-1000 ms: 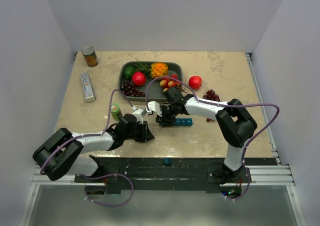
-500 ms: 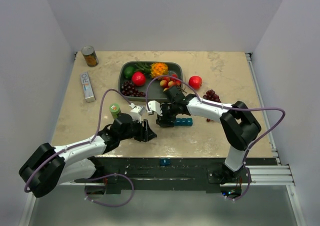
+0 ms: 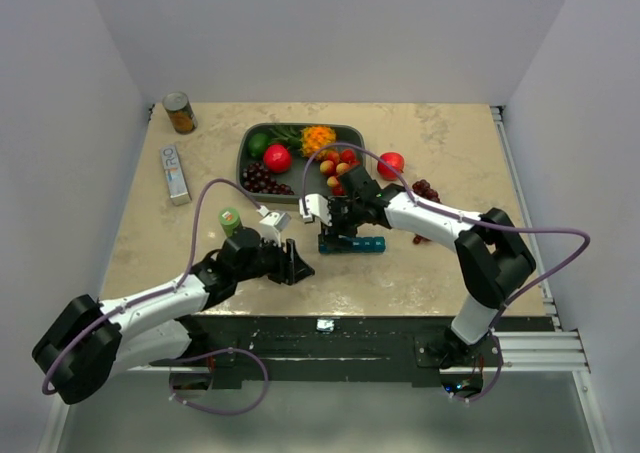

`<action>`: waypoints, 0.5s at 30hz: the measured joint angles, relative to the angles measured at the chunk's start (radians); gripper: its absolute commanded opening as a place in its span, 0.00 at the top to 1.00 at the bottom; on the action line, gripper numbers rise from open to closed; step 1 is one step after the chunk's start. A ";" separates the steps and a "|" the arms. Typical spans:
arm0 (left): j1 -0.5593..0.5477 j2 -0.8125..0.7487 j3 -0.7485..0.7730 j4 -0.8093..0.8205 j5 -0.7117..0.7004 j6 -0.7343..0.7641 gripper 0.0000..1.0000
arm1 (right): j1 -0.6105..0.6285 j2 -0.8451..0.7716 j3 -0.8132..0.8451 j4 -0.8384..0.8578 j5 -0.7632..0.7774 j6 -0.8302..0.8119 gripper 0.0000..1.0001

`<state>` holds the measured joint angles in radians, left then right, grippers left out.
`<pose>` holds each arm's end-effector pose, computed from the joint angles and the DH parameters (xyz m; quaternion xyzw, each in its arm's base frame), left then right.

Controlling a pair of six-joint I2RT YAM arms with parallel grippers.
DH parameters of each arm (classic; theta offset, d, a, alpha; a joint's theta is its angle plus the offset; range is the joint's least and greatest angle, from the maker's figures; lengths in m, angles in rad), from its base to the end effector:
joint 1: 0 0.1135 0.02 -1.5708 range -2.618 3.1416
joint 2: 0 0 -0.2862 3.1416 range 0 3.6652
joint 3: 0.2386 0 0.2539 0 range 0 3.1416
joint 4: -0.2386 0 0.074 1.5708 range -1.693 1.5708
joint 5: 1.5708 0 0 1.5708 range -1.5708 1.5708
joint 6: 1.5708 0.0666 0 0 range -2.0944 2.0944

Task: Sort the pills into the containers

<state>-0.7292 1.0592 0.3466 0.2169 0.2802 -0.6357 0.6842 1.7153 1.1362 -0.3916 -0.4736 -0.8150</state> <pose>0.1571 -0.1651 0.1815 0.1112 0.8463 -0.4129 0.3178 0.2720 0.2611 0.2019 -0.6835 0.6325 0.2049 0.3014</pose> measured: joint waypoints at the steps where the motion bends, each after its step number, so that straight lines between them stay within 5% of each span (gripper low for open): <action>1: 0.000 -0.005 -0.001 -0.002 0.000 0.000 0.45 | 0.000 0.000 0.000 -0.001 0.000 0.000 0.27; 9: -0.043 -0.058 -0.001 -0.099 0.018 -0.020 0.32 | -0.012 -0.026 -0.006 -0.061 -0.034 -0.024 0.24; 15: -0.350 -0.055 0.043 -0.329 -0.142 -0.183 0.18 | -0.102 -0.115 -0.013 -0.071 -0.069 -0.021 0.24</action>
<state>-1.0794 1.0046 0.3901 -0.1123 0.1379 -0.8185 0.5823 1.6005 1.1229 -0.4625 -0.5430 -0.8360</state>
